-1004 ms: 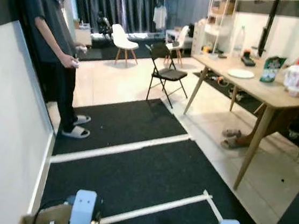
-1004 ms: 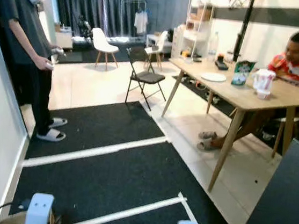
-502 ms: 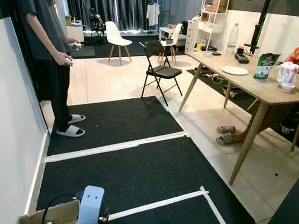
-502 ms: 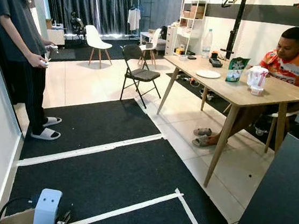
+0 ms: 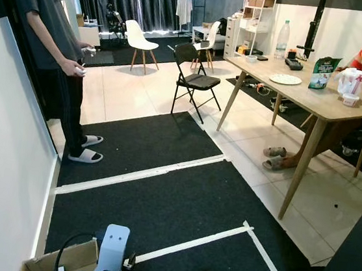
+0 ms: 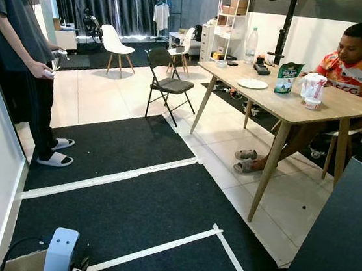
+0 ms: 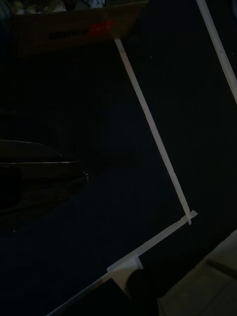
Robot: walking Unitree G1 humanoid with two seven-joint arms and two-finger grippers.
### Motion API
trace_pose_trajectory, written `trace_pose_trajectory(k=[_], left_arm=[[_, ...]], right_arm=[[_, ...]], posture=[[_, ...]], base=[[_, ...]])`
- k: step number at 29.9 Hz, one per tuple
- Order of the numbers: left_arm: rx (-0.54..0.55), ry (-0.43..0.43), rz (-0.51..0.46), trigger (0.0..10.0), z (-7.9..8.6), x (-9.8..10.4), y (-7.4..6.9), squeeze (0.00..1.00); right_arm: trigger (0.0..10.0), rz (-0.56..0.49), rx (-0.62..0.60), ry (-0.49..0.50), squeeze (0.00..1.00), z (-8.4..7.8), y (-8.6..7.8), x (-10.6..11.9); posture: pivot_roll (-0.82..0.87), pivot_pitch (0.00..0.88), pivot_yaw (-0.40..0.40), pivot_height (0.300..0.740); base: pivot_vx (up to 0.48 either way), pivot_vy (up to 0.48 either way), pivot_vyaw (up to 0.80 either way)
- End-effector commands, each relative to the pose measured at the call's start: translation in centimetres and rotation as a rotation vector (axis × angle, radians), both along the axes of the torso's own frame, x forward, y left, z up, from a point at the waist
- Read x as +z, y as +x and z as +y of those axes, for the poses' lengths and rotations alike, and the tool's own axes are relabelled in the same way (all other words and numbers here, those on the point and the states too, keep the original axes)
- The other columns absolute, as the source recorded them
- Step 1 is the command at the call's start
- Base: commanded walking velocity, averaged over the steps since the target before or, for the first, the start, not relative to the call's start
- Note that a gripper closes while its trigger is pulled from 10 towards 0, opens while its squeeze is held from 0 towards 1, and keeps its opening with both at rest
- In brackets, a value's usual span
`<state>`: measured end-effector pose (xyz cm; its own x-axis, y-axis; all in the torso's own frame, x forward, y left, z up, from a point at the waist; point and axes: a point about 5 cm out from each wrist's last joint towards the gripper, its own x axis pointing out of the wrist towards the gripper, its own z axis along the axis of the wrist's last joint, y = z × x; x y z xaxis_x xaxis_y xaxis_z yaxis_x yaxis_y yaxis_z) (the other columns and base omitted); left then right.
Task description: Restocking fridge
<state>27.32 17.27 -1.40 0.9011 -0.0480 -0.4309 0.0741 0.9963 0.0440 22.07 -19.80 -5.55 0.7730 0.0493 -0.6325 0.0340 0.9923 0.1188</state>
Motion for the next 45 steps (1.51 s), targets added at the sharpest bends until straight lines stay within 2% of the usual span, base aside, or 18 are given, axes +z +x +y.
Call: trace_pose_trajectory(k=[1,10,15,21,25,30,45], left_arm=[[0.009,-0.008,0.018,10.0,0.1,-0.4,-0.4,0.00],[0.041,-0.022,0.004,10.0,-0.1,-0.4,-0.6,0.00],[0.079,-0.038,0.011,10.0,0.2,-1.0,-1.5,0.00],[0.067,-0.035,0.017,10.0,0.2,-1.3,-1.9,0.00],[0.039,-0.016,0.014,10.0,0.3,-1.3,-2.0,0.00],[0.022,-0.006,0.017,10.0,0.7,-1.0,-1.5,0.00],[0.028,-0.008,0.032,10.0,0.8,-0.9,-1.2,0.00]], right_arm=[[10.0,-0.003,-0.002,0.003,0.00,0.0,0.2,0.1],[10.0,-0.004,0.065,-0.018,0.00,0.1,1.1,0.6],[10.0,-0.012,0.099,-0.023,0.00,0.5,2.0,1.1],[10.0,-0.012,0.099,-0.018,0.00,0.6,2.1,1.1],[10.0,0.002,0.087,-0.011,0.00,0.8,1.5,0.7],[10.0,0.040,0.044,-0.011,0.00,0.4,0.1,-0.2],[10.0,0.023,0.043,-0.015,0.00,0.4,0.9,0.3]], posture=[[-0.06,0.048,0.059,0.740],[-0.04,0.044,0.002,0.740],[-0.03,0.051,-0.032,0.740],[-0.02,0.048,-0.020,0.740],[-0.02,0.043,0.004,0.740],[-0.03,0.031,0.032,0.740],[-0.03,0.043,0.036,0.740]], base=[[0.000,0.000,0.00],[0.000,0.000,0.00],[0.000,0.000,0.00],[0.000,0.000,0.00],[0.000,0.000,0.00],[0.000,0.000,0.00],[0.205,0.000,0.00]])
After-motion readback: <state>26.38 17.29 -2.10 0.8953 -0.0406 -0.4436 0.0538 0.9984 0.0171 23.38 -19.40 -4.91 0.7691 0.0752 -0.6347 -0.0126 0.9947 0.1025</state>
